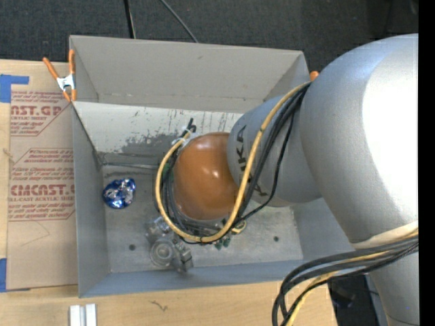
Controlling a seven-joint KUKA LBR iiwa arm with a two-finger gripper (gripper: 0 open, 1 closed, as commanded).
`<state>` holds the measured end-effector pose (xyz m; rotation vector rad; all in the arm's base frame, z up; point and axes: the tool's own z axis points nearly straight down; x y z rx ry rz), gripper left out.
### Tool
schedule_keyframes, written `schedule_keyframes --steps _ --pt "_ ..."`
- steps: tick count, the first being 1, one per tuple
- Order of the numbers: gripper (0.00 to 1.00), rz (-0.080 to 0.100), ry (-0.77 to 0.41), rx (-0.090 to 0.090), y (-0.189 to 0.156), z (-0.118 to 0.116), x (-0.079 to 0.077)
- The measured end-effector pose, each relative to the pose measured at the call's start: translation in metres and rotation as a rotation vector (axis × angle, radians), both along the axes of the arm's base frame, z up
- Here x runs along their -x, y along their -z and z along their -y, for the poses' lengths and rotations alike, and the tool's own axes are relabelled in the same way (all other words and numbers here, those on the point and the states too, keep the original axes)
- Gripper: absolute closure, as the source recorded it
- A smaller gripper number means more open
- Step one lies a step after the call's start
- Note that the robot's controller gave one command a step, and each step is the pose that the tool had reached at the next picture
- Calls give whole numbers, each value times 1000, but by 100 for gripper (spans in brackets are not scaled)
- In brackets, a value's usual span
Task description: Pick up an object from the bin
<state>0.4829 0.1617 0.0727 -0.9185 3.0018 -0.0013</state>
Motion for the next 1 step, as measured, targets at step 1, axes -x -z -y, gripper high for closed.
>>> schedule_keyframes --steps 1 --pt "100 5 -15 -4 -132 -26 -11"
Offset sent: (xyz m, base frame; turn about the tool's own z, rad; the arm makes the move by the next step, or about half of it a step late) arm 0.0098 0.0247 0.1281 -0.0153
